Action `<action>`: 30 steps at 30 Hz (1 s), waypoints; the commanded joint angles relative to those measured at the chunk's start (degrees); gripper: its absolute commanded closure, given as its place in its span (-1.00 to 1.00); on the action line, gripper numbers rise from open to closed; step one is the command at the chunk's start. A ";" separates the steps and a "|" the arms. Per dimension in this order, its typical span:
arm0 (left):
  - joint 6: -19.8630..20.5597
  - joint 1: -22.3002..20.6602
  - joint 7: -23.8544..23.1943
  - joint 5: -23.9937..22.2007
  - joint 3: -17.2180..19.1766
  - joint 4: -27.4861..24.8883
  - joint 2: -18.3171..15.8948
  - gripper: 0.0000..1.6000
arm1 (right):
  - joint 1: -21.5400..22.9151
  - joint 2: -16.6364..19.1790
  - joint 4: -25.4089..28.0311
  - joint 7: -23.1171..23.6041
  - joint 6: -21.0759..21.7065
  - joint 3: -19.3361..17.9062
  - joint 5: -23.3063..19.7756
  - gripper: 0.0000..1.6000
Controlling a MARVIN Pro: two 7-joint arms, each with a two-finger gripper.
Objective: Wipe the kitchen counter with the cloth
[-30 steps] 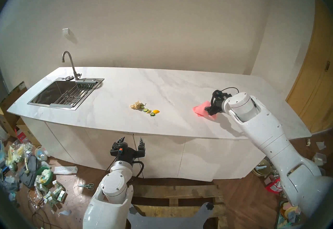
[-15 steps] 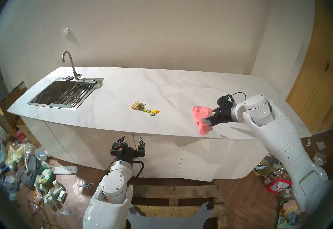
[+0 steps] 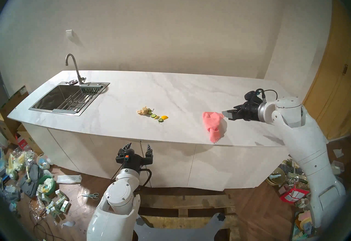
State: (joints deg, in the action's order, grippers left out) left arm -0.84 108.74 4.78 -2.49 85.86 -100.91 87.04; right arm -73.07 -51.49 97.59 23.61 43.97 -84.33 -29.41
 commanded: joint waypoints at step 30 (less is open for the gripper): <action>-0.31 0.36 -0.27 -0.41 -0.17 -2.42 -0.17 -1.00 | -2.63 -11.86 3.46 -18.71 -4.98 -2.91 4.72 -1.00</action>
State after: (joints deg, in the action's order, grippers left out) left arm -0.83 109.25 4.77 -2.77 85.83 -101.63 86.87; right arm -77.24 -62.13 100.35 6.05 38.19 -86.12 -23.99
